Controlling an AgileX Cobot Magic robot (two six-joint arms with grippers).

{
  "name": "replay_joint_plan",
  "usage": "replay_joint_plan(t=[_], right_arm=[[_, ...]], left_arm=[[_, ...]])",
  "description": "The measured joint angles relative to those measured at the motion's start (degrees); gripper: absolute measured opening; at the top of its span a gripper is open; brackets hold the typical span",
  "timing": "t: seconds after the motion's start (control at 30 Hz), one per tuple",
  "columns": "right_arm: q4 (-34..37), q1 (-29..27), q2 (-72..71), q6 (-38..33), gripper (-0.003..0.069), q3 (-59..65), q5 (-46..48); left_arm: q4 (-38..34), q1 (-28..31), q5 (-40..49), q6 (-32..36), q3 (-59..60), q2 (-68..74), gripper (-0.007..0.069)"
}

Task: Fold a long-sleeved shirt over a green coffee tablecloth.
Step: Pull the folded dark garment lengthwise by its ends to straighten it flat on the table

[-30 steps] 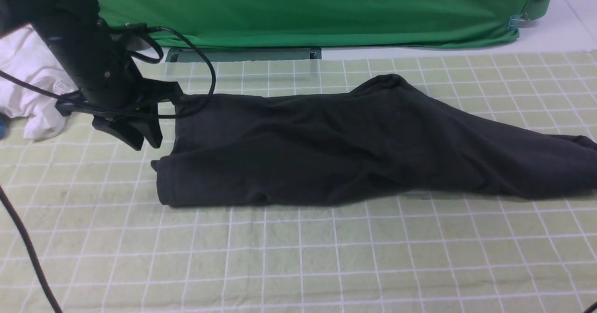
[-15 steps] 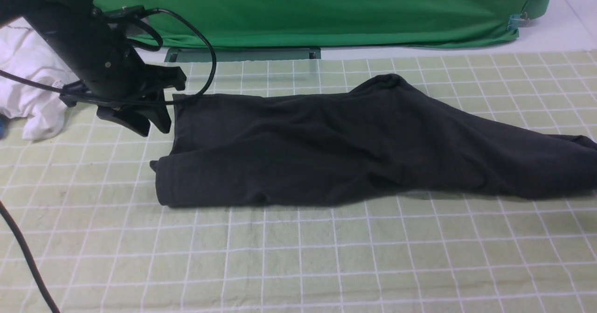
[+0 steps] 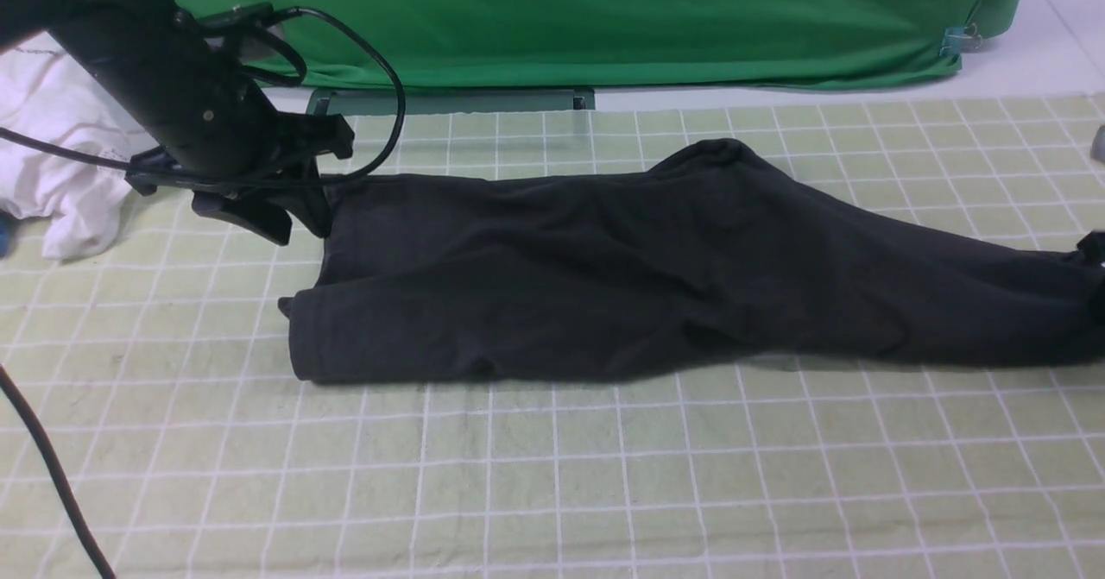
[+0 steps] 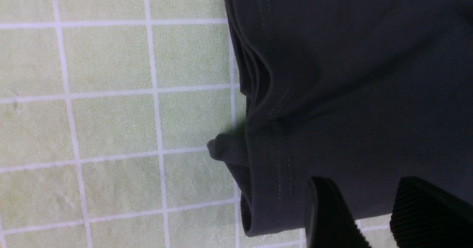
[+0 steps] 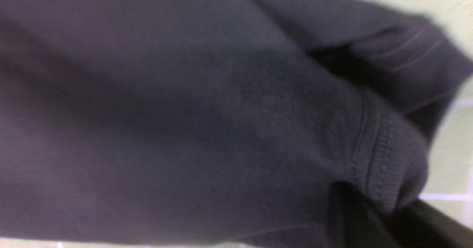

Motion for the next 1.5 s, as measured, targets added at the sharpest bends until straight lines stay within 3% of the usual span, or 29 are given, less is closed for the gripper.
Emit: replay_joint_plan(t=[0.2,0.4,0.6,0.73,1.0,1.2,1.3,1.5], right_arm=[[-0.07,-3.08,-1.61,0.00,0.0039,-8.15,8.67],[-1.30,-3.74,-0.55,0.00,0.0074,-8.68,7.37],[-2.65,-3.81,3.87,0.34,0.0351,-8.62,6.95],[-2.90,-3.81,4.06,2.33,0.0459,-10.57,8.40],[-2.96,-3.88,3.90,6.18,0.0482,-17.64,16.99],[-3.11,-3.77,3.90,6.47,0.0482,-17.82,17.75],[-3.18,-3.77,3.90,6.81,0.0482,-17.82,17.75],[-3.24,-3.77,4.94,7.31,0.0482,-17.92,17.89]], left_arm=[[-0.45,0.00,-0.06,0.03,0.04,0.00,0.0259],[-2.05,0.00,-0.01,0.07,0.04,0.00,0.0259],[-2.08,0.00,4.10,0.07,0.04,0.00,0.0259],[-2.18,0.00,5.06,0.18,0.47,-0.63,0.0259],[-1.71,0.00,4.73,-0.24,7.98,-3.25,0.0259],[-3.36,-0.05,-5.40,-0.45,16.85,-3.02,0.0275],[-3.95,-0.05,-10.89,-0.55,19.24,-2.72,0.0309],[-9.49,-0.05,-12.68,2.01,19.56,-0.06,0.0383]])
